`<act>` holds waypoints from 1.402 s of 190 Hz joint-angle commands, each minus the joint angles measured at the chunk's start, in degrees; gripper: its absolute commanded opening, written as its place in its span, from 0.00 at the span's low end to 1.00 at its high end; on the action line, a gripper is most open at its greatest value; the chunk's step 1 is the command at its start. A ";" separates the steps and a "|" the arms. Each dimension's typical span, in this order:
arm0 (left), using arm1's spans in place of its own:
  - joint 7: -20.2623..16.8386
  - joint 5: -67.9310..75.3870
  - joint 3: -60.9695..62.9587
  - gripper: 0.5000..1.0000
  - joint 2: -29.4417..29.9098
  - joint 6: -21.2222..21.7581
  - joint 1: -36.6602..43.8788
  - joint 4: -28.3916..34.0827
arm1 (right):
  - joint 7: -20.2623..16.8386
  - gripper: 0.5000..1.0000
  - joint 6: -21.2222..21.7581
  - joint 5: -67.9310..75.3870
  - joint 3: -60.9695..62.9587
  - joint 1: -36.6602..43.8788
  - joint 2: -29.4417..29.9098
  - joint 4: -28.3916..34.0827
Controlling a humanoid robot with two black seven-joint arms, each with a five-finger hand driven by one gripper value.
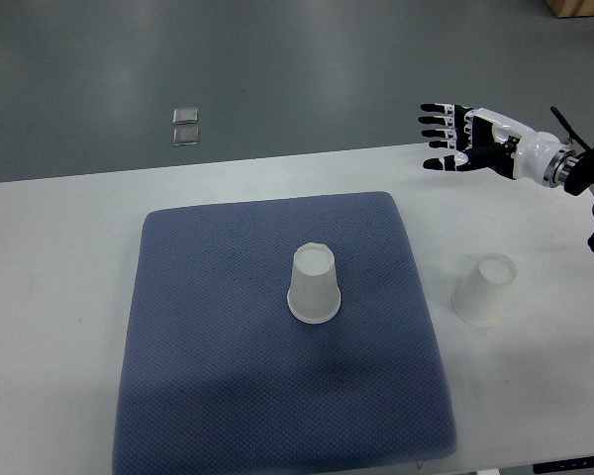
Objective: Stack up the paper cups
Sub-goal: 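Move the right hand down toward the white cup beside the pad, then close the right hand fingers around the white cup's side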
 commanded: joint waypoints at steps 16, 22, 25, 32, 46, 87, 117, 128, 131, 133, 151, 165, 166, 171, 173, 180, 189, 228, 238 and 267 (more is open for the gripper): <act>-0.01 0.00 0.00 1.00 0.00 0.00 -0.04 -0.02 | 4.56 0.88 0.33 -10.28 -0.31 0.00 -3.40 0.29; -0.01 0.00 0.00 1.00 0.00 0.00 -0.04 -0.02 | 5.26 0.88 0.33 -11.87 -0.31 0.00 -3.75 0.29; -0.01 0.00 0.00 1.00 0.00 0.00 0.05 -0.02 | 5.96 0.88 0.42 -13.53 -0.31 0.00 -4.19 0.29; -0.01 0.00 0.00 1.00 0.00 0.00 0.05 -0.02 | 6.93 0.88 0.33 -16.00 -0.14 0.00 -4.98 0.47; -0.01 0.00 0.00 1.00 0.00 0.00 0.05 -0.02 | 9.22 0.88 0.42 -21.10 0.13 -0.09 -7.88 2.84; -0.01 0.00 0.00 1.00 0.00 0.00 -0.04 -0.02 | 14.23 0.88 0.42 -31.47 -0.84 0.00 -14.56 13.21; -0.01 0.00 0.00 1.00 0.00 0.00 0.04 -0.02 | 15.21 0.88 0.07 -42.28 -1.10 -0.70 -16.49 15.93; -0.01 0.00 0.00 1.00 0.00 0.00 0.05 -0.02 | 15.21 0.87 -0.02 -44.65 -1.54 -0.79 -16.58 16.02; -0.01 0.00 0.00 1.00 0.00 0.00 -0.04 -0.02 | 15.21 0.88 -0.11 -44.92 -1.81 -0.79 -16.67 16.11; -0.01 0.00 0.00 1.00 0.00 0.00 -0.04 -0.02 | 15.21 0.88 -0.11 -45.09 -1.98 -0.79 -16.76 16.11; -0.01 0.00 0.00 1.00 0.00 0.00 -0.04 -0.02 | 15.21 0.87 -1.34 -45.71 -4.00 -0.70 -18.25 16.81; -0.01 0.00 0.00 1.00 0.00 0.00 -0.04 -0.02 | 15.21 0.87 -2.75 -46.15 -5.67 -0.70 -18.43 17.08; -0.01 0.00 0.00 1.00 0.00 0.00 -0.04 -0.02 | 15.21 0.87 -2.75 -46.15 -5.67 -0.70 -18.43 17.08; -0.01 0.00 0.00 1.00 0.00 0.00 -0.04 -0.02 | 15.21 0.88 -3.36 -46.41 -6.37 -0.70 -18.43 17.08; -0.01 0.00 0.00 1.00 0.00 0.00 -0.04 -0.02 | 15.21 0.87 -3.62 -46.50 -6.55 -0.70 -18.34 17.16; -0.01 0.00 0.00 1.00 0.00 0.00 -0.04 -0.02 | 15.21 0.87 -4.41 -46.76 -7.43 -0.79 -18.34 17.16; -0.01 0.00 0.00 1.00 0.00 0.00 -0.04 -0.02 | 15.21 0.87 -5.56 -46.76 -8.66 -0.79 -18.34 17.16; -0.01 0.00 0.00 1.00 0.00 0.00 -0.04 -0.02 | 15.21 0.87 -7.76 -46.77 -12.18 -0.61 -19.13 18.22; -0.01 0.00 0.00 1.00 0.00 0.00 -0.04 -0.02 | 15.21 0.88 -7.76 -46.85 -12.27 -0.61 -19.57 18.39; -0.01 0.00 0.00 1.00 0.00 0.00 -0.04 -0.02 | 15.21 0.88 -7.84 -47.47 -13.41 -0.70 -19.75 19.27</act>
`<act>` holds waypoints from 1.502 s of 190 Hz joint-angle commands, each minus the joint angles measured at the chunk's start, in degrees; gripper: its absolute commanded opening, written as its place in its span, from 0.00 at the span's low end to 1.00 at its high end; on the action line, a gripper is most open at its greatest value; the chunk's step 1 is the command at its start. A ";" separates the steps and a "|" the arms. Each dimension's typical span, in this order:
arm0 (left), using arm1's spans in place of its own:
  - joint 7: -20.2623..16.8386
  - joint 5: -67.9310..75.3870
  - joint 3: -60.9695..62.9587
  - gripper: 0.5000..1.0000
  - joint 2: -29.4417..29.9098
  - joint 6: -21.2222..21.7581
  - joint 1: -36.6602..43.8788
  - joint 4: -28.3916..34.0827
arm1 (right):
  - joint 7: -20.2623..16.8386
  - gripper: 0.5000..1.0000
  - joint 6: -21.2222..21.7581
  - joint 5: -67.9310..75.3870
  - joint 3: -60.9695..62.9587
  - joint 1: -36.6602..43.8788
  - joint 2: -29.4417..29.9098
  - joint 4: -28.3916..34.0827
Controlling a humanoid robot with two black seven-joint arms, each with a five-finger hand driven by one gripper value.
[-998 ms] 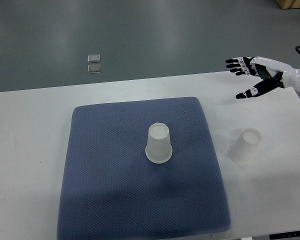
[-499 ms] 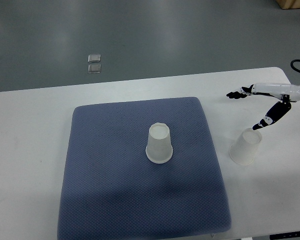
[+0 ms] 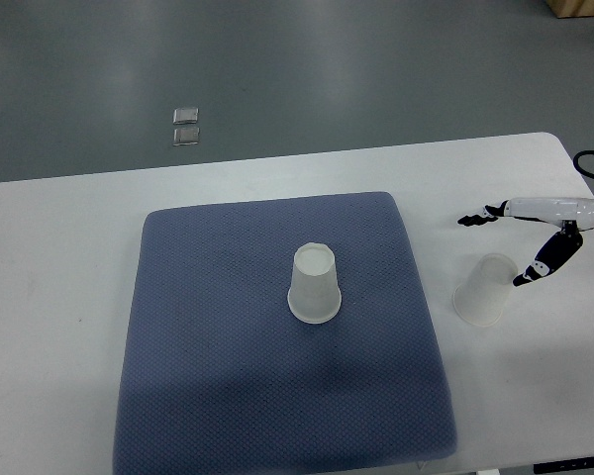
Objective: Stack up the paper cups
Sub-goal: 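Close the right hand fingers around the white cup's side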
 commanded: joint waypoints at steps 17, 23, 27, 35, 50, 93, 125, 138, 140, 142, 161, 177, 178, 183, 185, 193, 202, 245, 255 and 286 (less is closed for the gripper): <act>0.01 0.00 0.09 1.00 0.00 0.00 -0.04 0.00 | -0.01 0.87 -0.18 -0.55 -1.95 -0.16 -0.03 1.37; 0.01 0.01 0.09 1.00 0.00 0.00 -0.04 0.00 | -0.01 0.88 -0.53 -0.55 -2.04 -0.16 0.06 1.37; 0.01 0.01 0.00 1.00 0.00 0.00 -0.04 0.00 | -0.01 0.87 -0.71 -0.46 -2.04 -0.25 0.14 1.37; 0.01 -0.08 0.00 1.00 0.00 0.00 -0.04 0.00 | -0.01 0.87 -1.41 -0.46 -2.04 -0.25 0.32 1.28; 0.01 0.01 0.00 1.00 0.00 0.00 -0.04 0.00 | -0.01 0.87 -2.99 -0.46 -2.83 -0.69 0.50 1.28; 0.01 -0.08 0.00 1.00 0.00 0.00 -0.04 0.00 | -0.20 0.87 -8.79 -0.20 -5.38 -2.45 0.67 0.31; 0.01 -0.08 0.00 1.00 0.00 0.00 -0.04 0.00 | -0.90 0.86 -9.93 -0.02 -5.55 -3.06 1.11 -0.39; 0.01 0.01 0.09 1.00 0.00 0.00 -0.04 0.00 | -0.90 0.85 -9.93 -0.02 -5.55 -3.15 1.99 -0.83; 0.01 0.01 0.09 1.00 0.00 0.00 -0.04 0.00 | -0.90 0.85 -10.02 -0.02 -5.55 -3.06 2.08 -0.92; 0.01 0.01 0.09 1.00 0.00 0.00 -0.04 0.00 | -0.90 0.85 -10.11 -0.02 -5.55 -3.15 2.17 -1.01; 0.01 0.01 0.00 1.00 0.00 0.00 -0.04 0.00 | -0.99 0.83 -11.08 -0.02 -5.64 -3.50 2.87 -1.89; 0.01 0.01 0.09 1.00 0.00 0.00 -0.04 0.00 | -0.99 0.83 -11.52 -0.02 -5.55 -3.94 3.31 -2.15; 0.01 0.01 0.00 1.00 0.00 0.00 -0.04 0.00 | -0.99 0.83 -11.52 -0.02 -5.64 -3.94 3.31 -2.24; 0.01 -0.08 0.00 1.00 0.00 0.00 -0.04 0.00 | -0.99 0.83 -11.52 -0.02 -5.55 -3.94 3.48 -2.50; 0.01 0.01 0.00 1.00 0.00 0.00 -0.04 0.00 | -0.99 0.83 -11.60 -0.02 -5.55 -3.94 3.57 -2.59; 0.01 0.01 0.00 1.00 0.00 0.00 -0.04 0.00 | -0.99 0.82 -11.52 -0.02 -5.55 -4.03 4.19 -3.12; 0.01 0.01 0.00 1.00 0.00 0.00 -0.04 0.00 | -0.99 0.82 -11.60 -0.02 -5.55 -4.21 4.71 -3.82; 0.01 0.01 0.00 1.00 0.00 0.00 -0.04 0.00 | -0.90 0.61 -11.43 -0.20 -5.73 -4.21 4.98 -4.26; 0.01 0.01 0.00 1.00 0.00 0.00 -0.04 0.00 | -0.99 0.59 -11.43 -0.29 -5.73 -4.21 4.98 -4.26; 0.01 0.01 0.00 1.00 0.00 0.00 0.05 0.00 | -0.82 0.54 -11.43 -0.29 -5.73 -4.29 4.89 -4.26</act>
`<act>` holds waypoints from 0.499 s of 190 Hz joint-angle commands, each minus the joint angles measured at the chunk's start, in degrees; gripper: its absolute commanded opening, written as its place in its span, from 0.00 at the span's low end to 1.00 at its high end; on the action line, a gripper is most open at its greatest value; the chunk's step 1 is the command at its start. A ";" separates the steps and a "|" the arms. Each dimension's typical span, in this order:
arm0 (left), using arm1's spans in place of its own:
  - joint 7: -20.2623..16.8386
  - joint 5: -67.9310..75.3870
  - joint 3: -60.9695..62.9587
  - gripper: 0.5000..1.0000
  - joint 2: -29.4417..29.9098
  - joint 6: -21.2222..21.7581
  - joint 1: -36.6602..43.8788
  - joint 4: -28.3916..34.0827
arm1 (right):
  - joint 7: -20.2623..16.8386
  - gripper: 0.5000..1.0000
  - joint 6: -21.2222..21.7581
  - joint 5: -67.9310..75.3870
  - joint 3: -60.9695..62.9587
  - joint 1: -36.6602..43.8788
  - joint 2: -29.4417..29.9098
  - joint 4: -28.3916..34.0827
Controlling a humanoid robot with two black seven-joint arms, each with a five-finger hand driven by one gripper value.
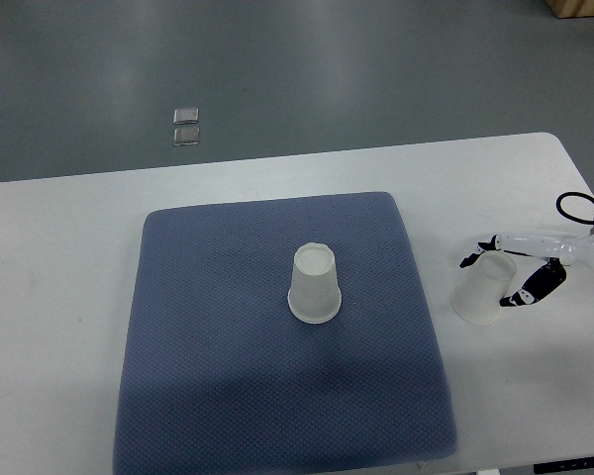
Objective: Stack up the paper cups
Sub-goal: 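Close the right hand fingers around the white cup's side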
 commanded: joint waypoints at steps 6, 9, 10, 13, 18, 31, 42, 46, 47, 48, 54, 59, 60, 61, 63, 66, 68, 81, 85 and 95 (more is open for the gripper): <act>-0.01 0.02 0.00 1.00 0.00 0.00 0.07 0.00 | 0.16 0.53 0.01 -0.02 -0.02 -0.05 -0.09 0.01; -0.01 0.02 0.00 1.00 0.00 0.00 -0.02 0.00 | 0.16 0.53 0.10 -0.02 -0.02 -0.05 -0.18 0.01; -0.01 0.02 0.00 1.00 0.00 0.00 -0.02 0.00 | 0.16 0.53 0.10 -0.02 -0.02 -0.05 -0.18 0.01; -0.01 0.02 0.00 1.00 0.00 0.00 0.07 0.00 | 0.24 0.52 0.10 -0.11 -0.02 -0.05 -0.18 0.01; -0.01 0.02 0.00 1.00 0.00 0.00 -0.02 0.00 | 0.33 0.52 0.10 -0.11 -0.02 -0.05 -0.18 0.01; -0.01 0.02 0.00 1.00 0.00 0.00 0.07 0.00 | 0.60 0.44 0.36 -0.11 0.07 0.04 -0.44 0.01; -0.01 0.02 0.00 1.00 0.00 0.00 -0.02 0.00 | 0.77 0.39 0.45 -0.02 0.07 0.12 -0.53 0.10; -0.01 0.02 0.00 1.00 0.00 0.00 -0.02 0.00 | 0.77 0.39 0.45 -0.02 0.07 0.12 -0.53 0.10; -0.01 0.02 0.00 1.00 0.00 0.00 -0.02 0.00 | 0.77 0.39 0.45 -0.02 0.16 0.21 -0.53 0.10; -0.01 0.02 0.00 1.00 0.00 0.00 -0.02 0.00 | 0.77 0.39 0.45 -0.02 0.16 0.21 -0.53 0.10; -0.01 0.02 0.00 1.00 0.00 0.00 0.07 0.00 | 0.77 0.39 0.54 0.07 0.16 0.21 -0.62 0.10; -0.01 0.02 0.00 1.00 0.00 0.00 -0.02 0.00 | 0.77 0.39 0.54 0.24 0.24 0.30 -0.70 0.27; -0.01 0.02 0.00 1.00 0.00 0.00 -0.02 0.00 | 0.77 0.39 0.54 0.24 0.24 0.30 -0.70 0.27; -0.01 -0.07 0.09 1.00 0.00 0.00 -0.02 0.00 | 0.77 0.39 0.54 0.24 0.33 0.30 -0.62 0.27; -0.01 -0.07 0.09 1.00 0.00 0.00 -0.02 0.00 | 0.77 0.39 0.54 0.24 0.33 0.30 -0.62 0.27; -0.01 0.02 0.00 1.00 0.00 0.00 -0.02 0.00 | 0.77 0.39 0.62 0.24 0.42 0.39 -0.70 0.36; -0.01 0.02 0.00 1.00 0.00 0.00 0.07 0.00 | 0.77 0.39 0.62 0.33 0.42 0.47 -0.70 0.36; -0.01 -0.07 0.00 1.00 0.00 0.00 -0.02 0.00 | 0.86 0.39 0.71 0.51 0.86 0.65 -0.70 0.62; -0.01 0.02 0.09 1.00 0.00 0.00 -0.02 0.00 | 0.86 0.38 0.71 0.51 0.95 0.65 -0.79 0.71; -0.01 0.02 0.00 1.00 0.00 0.00 -0.02 0.00 | 0.95 0.38 0.80 0.86 1.30 0.91 -0.88 0.89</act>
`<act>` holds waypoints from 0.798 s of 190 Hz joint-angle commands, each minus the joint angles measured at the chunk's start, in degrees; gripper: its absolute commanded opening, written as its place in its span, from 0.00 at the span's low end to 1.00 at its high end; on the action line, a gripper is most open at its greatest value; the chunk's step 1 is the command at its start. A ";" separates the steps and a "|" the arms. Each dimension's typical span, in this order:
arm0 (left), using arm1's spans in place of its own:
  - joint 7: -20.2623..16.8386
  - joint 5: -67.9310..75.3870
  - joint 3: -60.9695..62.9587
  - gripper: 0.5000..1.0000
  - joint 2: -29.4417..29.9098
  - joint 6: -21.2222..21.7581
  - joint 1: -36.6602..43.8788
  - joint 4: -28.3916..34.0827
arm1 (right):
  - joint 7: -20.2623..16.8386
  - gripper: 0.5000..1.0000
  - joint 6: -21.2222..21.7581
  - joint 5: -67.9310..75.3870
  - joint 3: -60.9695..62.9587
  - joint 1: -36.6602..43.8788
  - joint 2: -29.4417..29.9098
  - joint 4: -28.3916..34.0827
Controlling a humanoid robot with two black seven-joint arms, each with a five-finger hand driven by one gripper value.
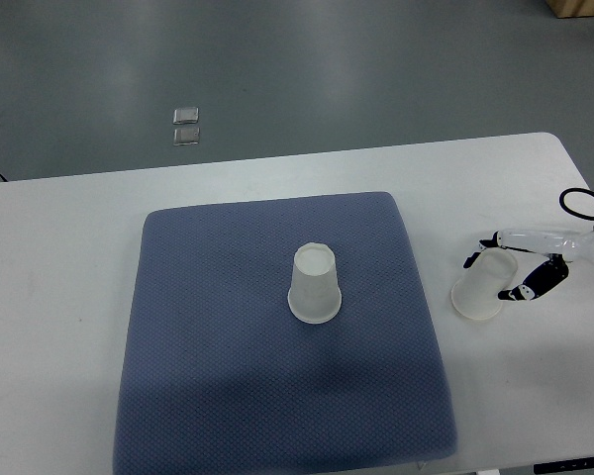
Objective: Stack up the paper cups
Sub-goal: 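Close the right hand fingers around the white cup's side, then lift the cup with the right hand and carry it over the cup on the pad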
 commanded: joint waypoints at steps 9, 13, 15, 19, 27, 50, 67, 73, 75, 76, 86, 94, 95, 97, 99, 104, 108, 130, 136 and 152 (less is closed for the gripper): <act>0.02 -0.01 -0.01 1.00 0.00 0.00 0.07 0.00 | 0.15 0.39 0.42 1.34 1.14 1.06 -0.34 0.26; 0.02 -0.01 -0.01 1.00 0.00 0.00 -0.02 0.00 | 0.15 0.38 0.86 1.86 1.41 1.41 -0.43 0.26; 0.02 -0.01 -0.01 1.00 0.00 0.00 -0.02 0.00 | 0.15 0.39 1.12 2.12 1.41 1.68 -0.43 0.26; 0.02 -0.01 -0.01 1.00 0.00 0.00 0.07 0.00 | 0.15 0.39 1.82 2.65 1.58 2.20 -0.60 0.26; 0.02 -0.01 -0.01 1.00 0.00 0.00 -0.02 0.00 | 0.15 0.39 3.84 3.79 1.67 3.17 -1.22 0.26; 0.02 -0.01 -0.01 1.00 0.00 0.00 -0.02 0.00 | 0.15 0.40 9.64 7.66 1.67 8.00 -2.45 0.35; 0.02 -0.01 -0.01 1.00 0.00 0.00 0.07 0.00 | 0.15 0.41 13.60 10.47 1.67 11.52 -2.45 0.53; -0.07 -0.01 -0.01 1.00 0.00 0.00 -0.02 0.00 | 0.15 0.41 14.74 11.18 1.76 12.75 -2.45 1.05; 0.01 -0.01 -0.01 1.00 0.00 0.00 -0.02 0.00 | 0.15 0.41 15.18 11.35 1.76 13.27 -2.45 1.23; 0.02 -0.01 -0.01 1.00 0.00 0.00 -0.02 0.00 | 0.15 0.41 15.19 11.36 1.76 13.28 -2.45 1.23; 0.02 -0.01 0.08 1.00 0.00 0.00 -0.02 0.00 | 0.15 0.41 16.33 11.97 1.76 15.30 -2.36 2.72; 0.02 -0.01 -0.01 1.00 0.00 0.00 -0.02 0.00 | 0.15 0.40 16.68 12.15 1.76 16.09 -2.10 3.78; 0.02 -0.01 -0.01 1.00 0.00 0.00 -0.02 0.00 | 0.15 0.41 16.68 12.23 1.76 16.35 -2.01 4.22; 0.02 -0.01 0.08 1.00 0.00 0.00 0.07 0.00 | 0.15 0.41 16.77 12.23 1.76 16.44 -1.84 4.57; 0.02 -0.01 -0.01 1.00 0.00 0.00 0.07 0.00 | 0.15 0.40 16.68 12.23 1.85 16.71 -1.83 5.09; 0.02 -0.01 -0.01 1.00 0.00 0.00 -0.02 0.00 | 0.15 0.41 16.77 12.23 1.93 16.97 -1.57 5.98; 0.02 -0.09 -0.01 1.00 0.00 0.00 -0.02 0.00 | 0.15 0.41 16.86 12.32 2.29 17.32 -1.39 6.86; 0.02 -0.01 -0.01 1.00 0.00 0.00 -0.02 0.00 | 0.15 0.40 17.21 12.32 4.57 17.50 0.54 10.37; 0.02 -0.01 0.08 1.00 0.00 0.00 -0.02 0.00 | 0.15 0.41 17.30 12.32 4.75 17.59 0.98 10.72; 0.02 -0.01 -0.01 1.00 0.00 0.00 0.07 0.00 | 0.15 0.41 18.61 12.32 5.80 17.67 2.30 12.04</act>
